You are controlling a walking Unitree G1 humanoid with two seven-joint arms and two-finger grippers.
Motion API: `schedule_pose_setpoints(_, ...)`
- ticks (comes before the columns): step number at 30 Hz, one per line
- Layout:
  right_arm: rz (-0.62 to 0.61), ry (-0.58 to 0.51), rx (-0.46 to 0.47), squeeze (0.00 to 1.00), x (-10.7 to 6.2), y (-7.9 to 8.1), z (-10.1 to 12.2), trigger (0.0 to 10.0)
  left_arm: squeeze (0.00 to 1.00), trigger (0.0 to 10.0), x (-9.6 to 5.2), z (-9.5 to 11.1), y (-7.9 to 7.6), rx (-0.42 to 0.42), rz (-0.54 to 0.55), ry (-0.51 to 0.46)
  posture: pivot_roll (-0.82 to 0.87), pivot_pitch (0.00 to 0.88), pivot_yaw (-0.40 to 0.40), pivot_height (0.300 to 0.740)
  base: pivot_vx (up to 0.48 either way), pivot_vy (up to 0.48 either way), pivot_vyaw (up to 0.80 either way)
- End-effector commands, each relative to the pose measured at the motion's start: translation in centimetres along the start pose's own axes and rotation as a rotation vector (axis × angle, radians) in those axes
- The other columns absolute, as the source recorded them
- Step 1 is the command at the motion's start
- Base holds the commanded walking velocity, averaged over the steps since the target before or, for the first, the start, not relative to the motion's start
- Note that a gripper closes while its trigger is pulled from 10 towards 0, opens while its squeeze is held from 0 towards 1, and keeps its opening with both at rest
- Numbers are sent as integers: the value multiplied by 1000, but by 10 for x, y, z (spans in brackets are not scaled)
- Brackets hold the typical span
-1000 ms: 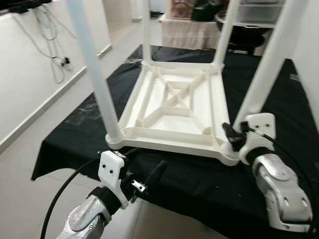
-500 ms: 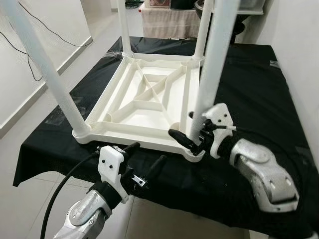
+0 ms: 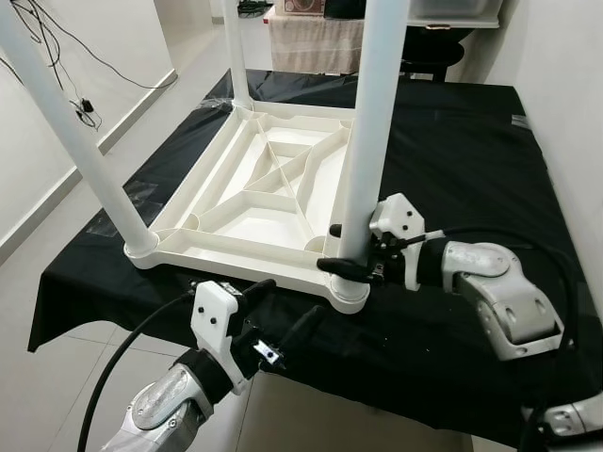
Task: Building children table
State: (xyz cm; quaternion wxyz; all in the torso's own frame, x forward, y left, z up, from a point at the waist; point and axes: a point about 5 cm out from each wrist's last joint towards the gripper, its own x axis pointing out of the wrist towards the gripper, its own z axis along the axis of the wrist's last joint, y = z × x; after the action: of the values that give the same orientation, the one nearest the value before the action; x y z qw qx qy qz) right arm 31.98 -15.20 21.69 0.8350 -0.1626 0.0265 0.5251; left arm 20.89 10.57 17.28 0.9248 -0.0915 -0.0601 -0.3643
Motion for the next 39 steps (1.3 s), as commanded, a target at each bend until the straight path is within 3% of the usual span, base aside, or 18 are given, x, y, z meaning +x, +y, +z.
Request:
schedule_pose_setpoints(1, 81, -5, 28, 0, 0, 4, -4, 0, 0, 10000, -4, -1, -2, -4, -12, 20, 0, 191, 24, 740, 0, 0, 0)
schedule_pose_setpoints(7, 132, -30, 121, 0, -14, 7, -14, 0, 0, 10000, -7, -1, -3, -5, -10, 24, -9, 195, 30, 740, 0, 0, 0)
schedule_pose_setpoints(9, 69, -9, 123, 0, -16, 9, -17, 0, 0, 10000, -7, -1, -3, -4, -9, 26, -4, 199, 23, 740, 0, 0, 0)
schedule_pose_setpoints(11, -277, 32, 131, 0, -17, 10, -25, 0, 0, 10000, -10, -2, -4, -2, -3, 32, 7, 197, -4, 740, 0, 0, 0)
schedule_pose_setpoints(13, -350, 35, 134, 0, -16, 10, -25, 0, 0, 10000, -11, -2, -4, -1, -3, 33, 7, 197, -7, 740, 0, 0, 0)
schedule_pose_setpoints(14, -663, 136, 184, 0, -17, 59, -38, 0, 0, 10000, -12, 0, -3, 1, 6, 33, 0, 211, 7, 740, 0, 0, 0)
schedule_pose_setpoints(17, -806, 172, 235, 0, -19, 87, -46, 0, 0, 10000, -13, -2, -1, 6, 12, 37, -14, 203, 26, 740, 0, 0, 0)
schedule_pose_setpoints(18, -811, 170, 231, 0, -18, 87, -48, 0, 0, 10000, -13, -3, -1, 6, 12, 39, -10, 182, 42, 740, 0, 0, 0)
schedule_pose_setpoints(26, -748, 147, 191, 0, -4, 83, -44, 0, 0, 10000, -12, -6, -1, -5, -18, 59, -18, 168, 35, 740, 0, 0, 0)
schedule_pose_setpoints(27, -737, 140, 195, 0, 1, 85, -40, 10000, 0, 10000, -12, -6, -1, 0, -7, 54, -20, 156, 31, 740, 0, 0, 0)
schedule_pose_setpoints(29, -738, 137, 203, 0, 3, 87, -39, 10000, 0, 10000, -12, -6, -1, 2, -2, 52, -20, 156, 31, 740, 0, 0, 0)
schedule_pose_setpoints(30, -694, 75, 245, 275, 8, 91, -31, 10000, 0, 10000, -11, -6, -1, 3, 2, 49, -19, 154, 28, 740, 0, 0, 0)
schedule_pose_setpoints(31, -694, 75, 245, 275, 8, 91, -31, 10000, 0, 10000, -11, -6, -1, 3, 2, 49, -19, 154, 28, 740, 0, 0, 0)
schedule_pose_setpoints(32, -525, -35, 259, 1000, 15, 92, -15, 10000, 0, 10000, -10, -7, -1, 3, 2, 47, -21, 149, 26, 740, 0, 0, 0)
schedule_pose_setpoints(33, -415, -87, 249, 1000, 18, 93, -7, 10000, 0, 10000, -10, -7, -2, 2, 1, 46, -21, 149, 26, 740, 0, 0, 0)
schedule_pose_setpoints(36, -343, -118, 239, 1000, 19, 94, -2, 10000, 0, 10000, -10, -7, -2, 2, 0, 45, -21, 149, 26, 740, 0, 0, 0)
schedule_pose_setpoints(37, -128, -147, 156, 906, 14, 91, 6, 10000, 0, 10000, -8, -7, -3, 2, -1, 42, -18, 146, 22, 740, 0, 0, 0)
schedule_pose_setpoints(39, -61, -143, 123, 906, 10, 89, 8, 10000, 0, 10000, -7, -7, -3, 1, -2, 40, -18, 146, 22, 740, 0, 0, 0)
